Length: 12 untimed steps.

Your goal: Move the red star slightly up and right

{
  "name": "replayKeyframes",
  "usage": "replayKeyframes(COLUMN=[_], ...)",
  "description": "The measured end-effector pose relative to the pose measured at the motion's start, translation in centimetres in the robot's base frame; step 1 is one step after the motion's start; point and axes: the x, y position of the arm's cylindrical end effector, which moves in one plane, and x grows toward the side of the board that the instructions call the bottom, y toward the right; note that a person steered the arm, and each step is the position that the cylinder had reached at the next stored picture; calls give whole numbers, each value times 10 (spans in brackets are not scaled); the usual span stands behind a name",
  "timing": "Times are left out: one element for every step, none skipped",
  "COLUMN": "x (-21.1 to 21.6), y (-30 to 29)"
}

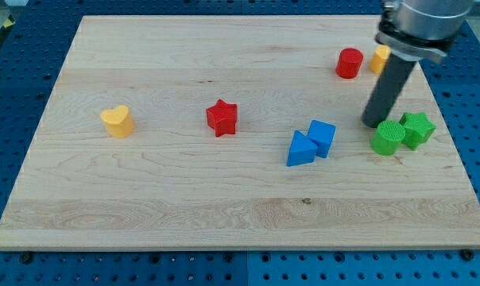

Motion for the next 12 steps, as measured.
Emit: replayKeyframes(x=[-4,-5,-3,1,13,41,59,50,20,-27,-51,-25], y=[-55,-107,-128,-143,-148,-153,-185,-235,-247,-247,-240,-240])
